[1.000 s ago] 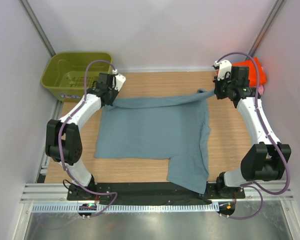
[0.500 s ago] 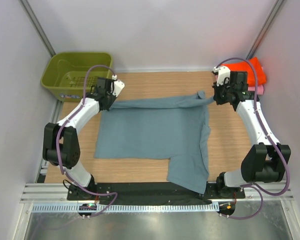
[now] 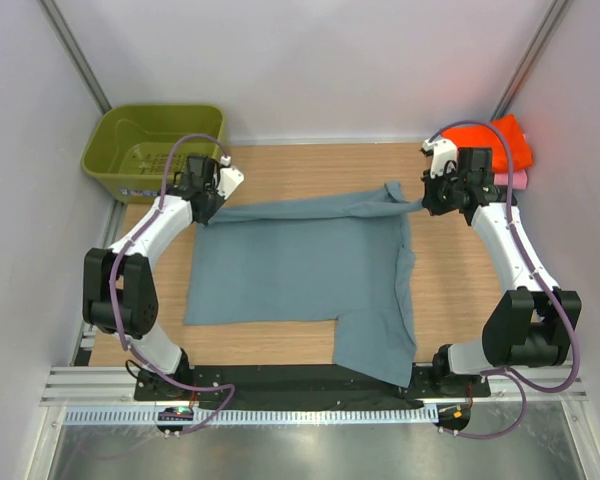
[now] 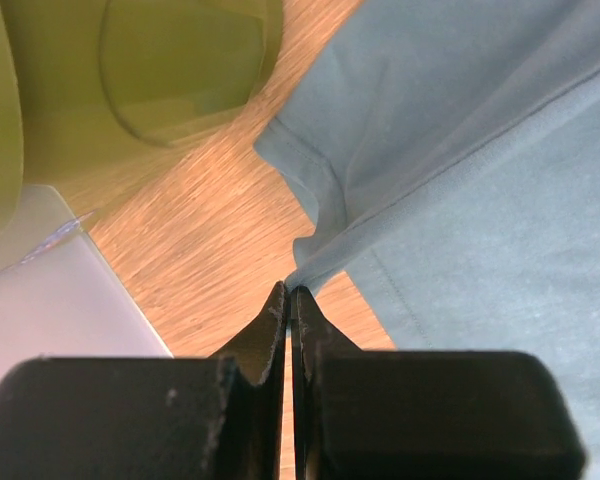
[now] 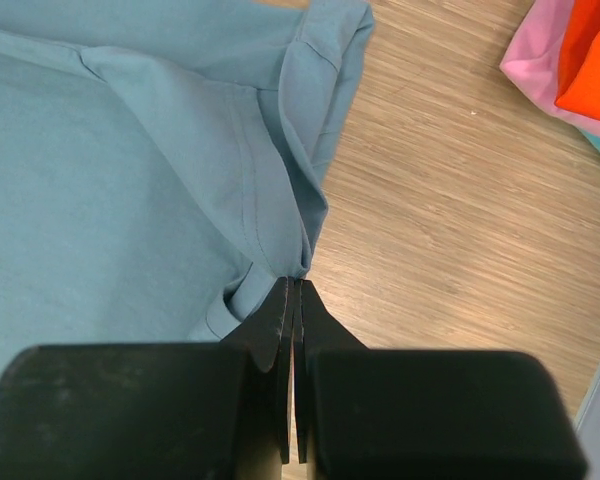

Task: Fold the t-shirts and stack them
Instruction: Flatten the tshirt out

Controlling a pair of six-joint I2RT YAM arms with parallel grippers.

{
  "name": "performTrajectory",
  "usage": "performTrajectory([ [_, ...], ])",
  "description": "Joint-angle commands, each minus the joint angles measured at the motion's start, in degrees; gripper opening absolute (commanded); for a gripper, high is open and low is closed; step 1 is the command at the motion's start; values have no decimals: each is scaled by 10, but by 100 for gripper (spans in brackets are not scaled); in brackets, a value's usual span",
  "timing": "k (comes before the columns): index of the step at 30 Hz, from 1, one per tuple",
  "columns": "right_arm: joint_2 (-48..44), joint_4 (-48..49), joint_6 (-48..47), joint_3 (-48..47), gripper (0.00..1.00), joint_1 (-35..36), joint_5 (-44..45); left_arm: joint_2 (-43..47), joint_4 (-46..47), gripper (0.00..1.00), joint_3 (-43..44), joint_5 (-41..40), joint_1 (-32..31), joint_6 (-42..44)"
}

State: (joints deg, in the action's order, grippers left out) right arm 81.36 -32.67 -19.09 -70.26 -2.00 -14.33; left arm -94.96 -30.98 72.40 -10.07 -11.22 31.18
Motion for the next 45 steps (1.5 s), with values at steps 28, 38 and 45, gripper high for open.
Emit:
performTrajectory([
  [28,10,-62,-28,-1,1,1,-95,48,-82,0,-57,28,14,234],
  [38,49,-49,-41,21,1,4,-98,36,-116,0,-74,19,27,256],
  [45,57,-51,-46,33,1,20,-105,23,-125,0,-90,13,30,252],
])
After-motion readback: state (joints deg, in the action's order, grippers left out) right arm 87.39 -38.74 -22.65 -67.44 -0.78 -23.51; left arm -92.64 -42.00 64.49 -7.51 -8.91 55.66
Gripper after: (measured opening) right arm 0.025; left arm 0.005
